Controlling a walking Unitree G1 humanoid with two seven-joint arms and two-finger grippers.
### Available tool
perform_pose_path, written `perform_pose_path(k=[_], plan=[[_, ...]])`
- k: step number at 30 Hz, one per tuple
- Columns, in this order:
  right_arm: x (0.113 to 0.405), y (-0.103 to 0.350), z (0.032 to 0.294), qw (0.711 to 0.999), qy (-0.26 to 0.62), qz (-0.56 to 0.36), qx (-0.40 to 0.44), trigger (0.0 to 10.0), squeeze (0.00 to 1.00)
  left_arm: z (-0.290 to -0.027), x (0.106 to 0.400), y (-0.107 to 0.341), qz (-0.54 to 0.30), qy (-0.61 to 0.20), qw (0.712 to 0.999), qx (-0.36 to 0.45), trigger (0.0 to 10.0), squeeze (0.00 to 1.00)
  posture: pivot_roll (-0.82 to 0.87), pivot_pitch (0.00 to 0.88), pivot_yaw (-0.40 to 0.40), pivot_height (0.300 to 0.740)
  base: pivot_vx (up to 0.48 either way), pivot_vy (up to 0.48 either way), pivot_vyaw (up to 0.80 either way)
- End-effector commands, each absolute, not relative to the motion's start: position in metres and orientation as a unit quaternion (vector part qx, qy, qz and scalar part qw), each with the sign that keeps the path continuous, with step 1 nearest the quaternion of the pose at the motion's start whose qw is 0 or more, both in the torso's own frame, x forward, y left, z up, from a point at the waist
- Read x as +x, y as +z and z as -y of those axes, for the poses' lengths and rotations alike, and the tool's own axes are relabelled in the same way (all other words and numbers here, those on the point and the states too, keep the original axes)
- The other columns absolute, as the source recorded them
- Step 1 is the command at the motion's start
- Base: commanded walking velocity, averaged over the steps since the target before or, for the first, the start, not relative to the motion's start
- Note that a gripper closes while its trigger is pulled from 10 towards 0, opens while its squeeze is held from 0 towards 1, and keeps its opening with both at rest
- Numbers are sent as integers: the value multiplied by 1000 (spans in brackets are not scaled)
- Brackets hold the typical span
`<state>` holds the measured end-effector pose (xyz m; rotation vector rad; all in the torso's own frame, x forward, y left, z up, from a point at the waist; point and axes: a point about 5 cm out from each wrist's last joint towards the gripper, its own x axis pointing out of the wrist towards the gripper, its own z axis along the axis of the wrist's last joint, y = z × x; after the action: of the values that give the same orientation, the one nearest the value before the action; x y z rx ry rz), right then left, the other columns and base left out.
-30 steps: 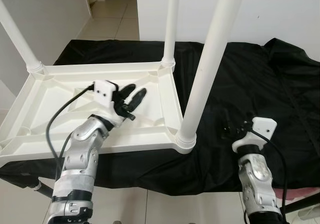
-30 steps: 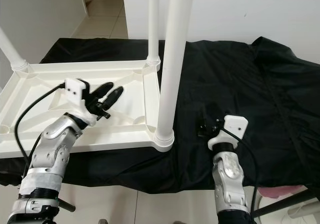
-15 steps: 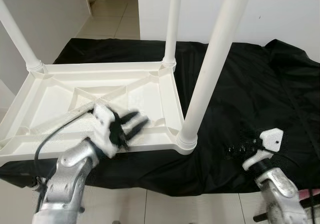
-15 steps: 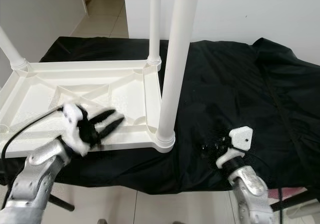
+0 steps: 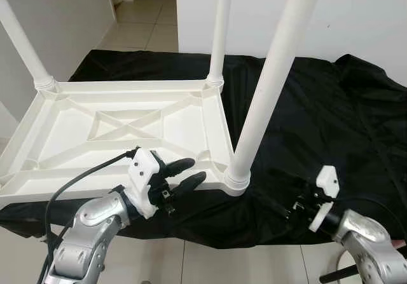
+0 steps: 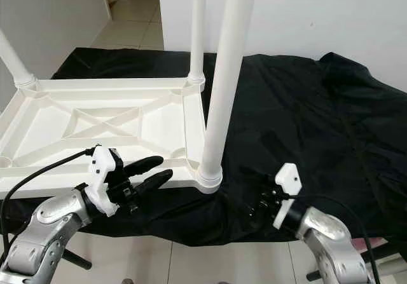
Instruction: Building children table
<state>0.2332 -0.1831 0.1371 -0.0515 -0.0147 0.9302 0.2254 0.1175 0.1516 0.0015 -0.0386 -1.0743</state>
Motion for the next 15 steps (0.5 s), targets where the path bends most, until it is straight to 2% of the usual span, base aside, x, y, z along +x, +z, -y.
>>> perform_pose_path(k=[1, 11, 15], plan=[[238, 136, 182, 894, 446, 2, -31, 10000, 0, -113, 219, 151, 2, -553, 833, -7, 10000, 0, 7, 0, -34, 740, 0, 0, 0], [265, 137, 160, 899, 436, 29, -36, 10000, 0, -105, 216, 153, 9, -544, 839, -3, 10000, 0, 24, 0, -47, 740, 0, 0, 0], [279, 133, 141, 898, 437, 34, -39, 10000, 0, -98, 221, 153, 18, -535, 845, 4, 10000, 0, 25, 0, -54, 740, 0, 0, 0]])
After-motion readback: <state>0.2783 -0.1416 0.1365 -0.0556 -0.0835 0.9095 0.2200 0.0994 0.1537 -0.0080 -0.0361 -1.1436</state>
